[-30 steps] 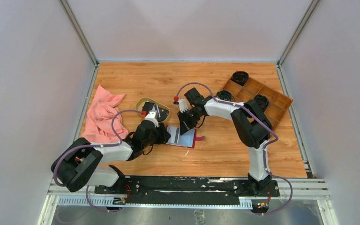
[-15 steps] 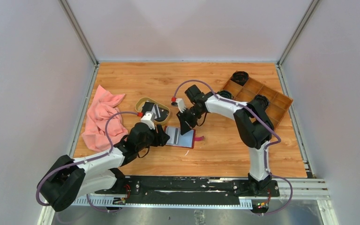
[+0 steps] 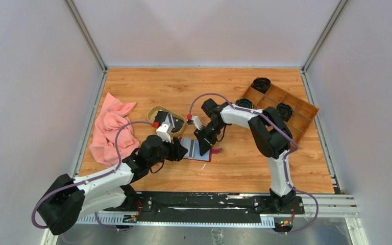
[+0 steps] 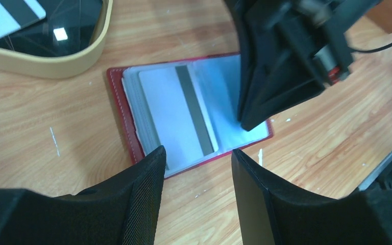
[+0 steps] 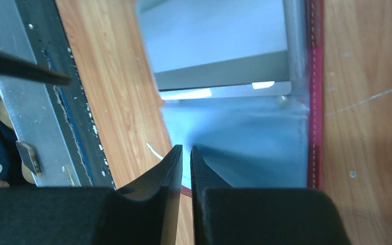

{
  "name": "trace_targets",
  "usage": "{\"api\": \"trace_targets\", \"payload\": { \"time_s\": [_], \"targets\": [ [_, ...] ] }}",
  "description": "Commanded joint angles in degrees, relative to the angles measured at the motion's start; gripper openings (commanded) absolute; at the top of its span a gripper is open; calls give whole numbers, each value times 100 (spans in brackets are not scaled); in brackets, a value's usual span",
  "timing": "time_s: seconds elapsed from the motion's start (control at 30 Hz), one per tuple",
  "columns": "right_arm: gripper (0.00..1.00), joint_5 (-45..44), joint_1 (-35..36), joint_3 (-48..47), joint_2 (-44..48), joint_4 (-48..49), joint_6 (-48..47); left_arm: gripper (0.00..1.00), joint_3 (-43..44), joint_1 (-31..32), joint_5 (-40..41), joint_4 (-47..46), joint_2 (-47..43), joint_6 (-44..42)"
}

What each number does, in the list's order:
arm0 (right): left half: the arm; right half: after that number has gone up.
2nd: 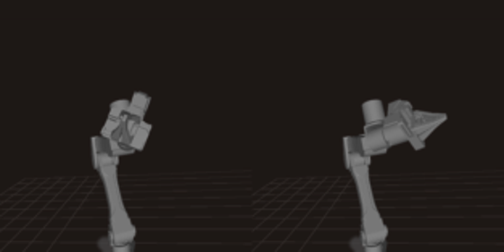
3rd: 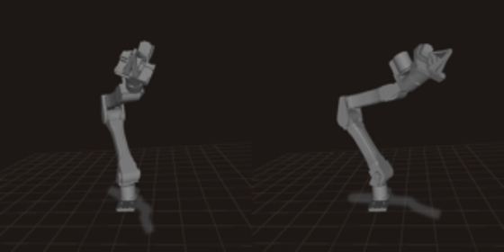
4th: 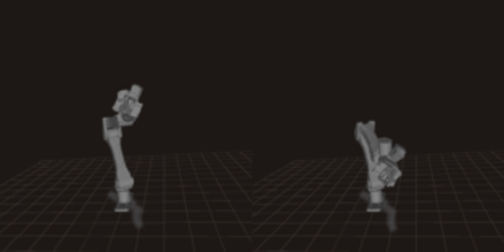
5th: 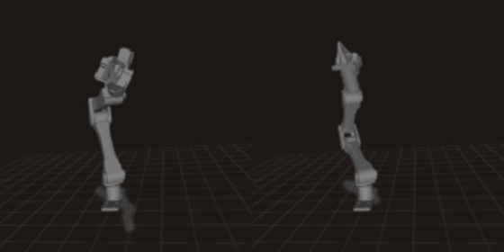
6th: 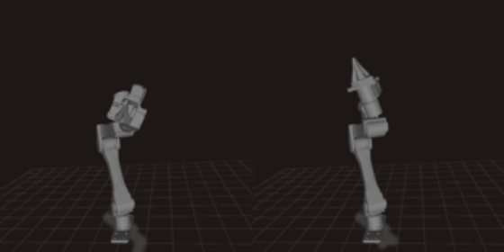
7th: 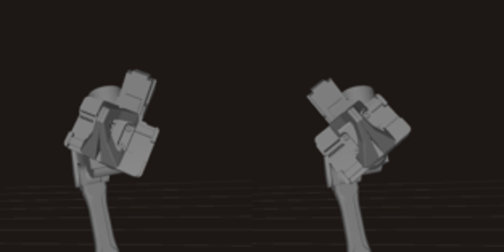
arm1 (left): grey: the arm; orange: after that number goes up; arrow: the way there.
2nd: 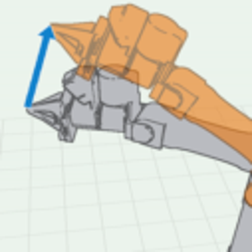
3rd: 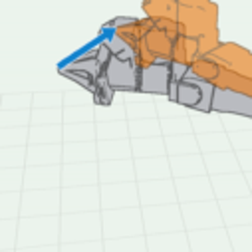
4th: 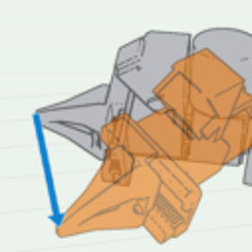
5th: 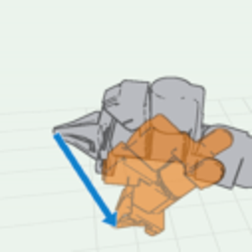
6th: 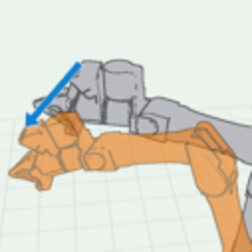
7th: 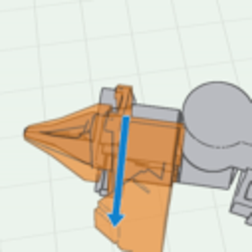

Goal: Put the credit cards into the card holder
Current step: Insert the credit card into the card holder.

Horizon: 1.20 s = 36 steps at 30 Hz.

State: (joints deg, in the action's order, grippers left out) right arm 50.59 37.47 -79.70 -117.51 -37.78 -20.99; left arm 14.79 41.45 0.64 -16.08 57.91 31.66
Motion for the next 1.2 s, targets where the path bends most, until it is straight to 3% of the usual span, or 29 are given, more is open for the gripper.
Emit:
{"api": "trace_targets", "payload": {
  "time_s": [0.0, 0.23, 0.4, 0.67, 0.73, 0.83, 0.87, 1.17],
  "targets": [
    [14, -655, -24, -251, -173, -485, -247, 54, 219, 64, -149, 2, -262, -153],
    [12, -1327, -223, -482, -290, -790, -454, 51, 597, 92, -662, -18, 211, -51],
    [12, -1312, -324, -522, -345, -825, -467, 49, 902, 302, -506, -54, 668, -34],
    [9, -1220, -343, -614, -489, -889, -389, 37, 1258, 613, -74, -95, 1541, 529],
    [8, -1204, -340, -644, -508, -918, -374, 30, 1366, 708, 120, -114, 1768, 559],
    [8, -1187, -339, -655, -514, -934, -362, 6, 1547, 757, 109, -162, 2100, 593],
    [8, -1198, -342, -666, -510, -933, -361, 3, 1601, 759, 122, -159, 2212, 595],
    [7, -1253, -343, -686, -548, -937, -269, 3, 1744, 785, 497, -150, 2900, 688]
  ]
}}
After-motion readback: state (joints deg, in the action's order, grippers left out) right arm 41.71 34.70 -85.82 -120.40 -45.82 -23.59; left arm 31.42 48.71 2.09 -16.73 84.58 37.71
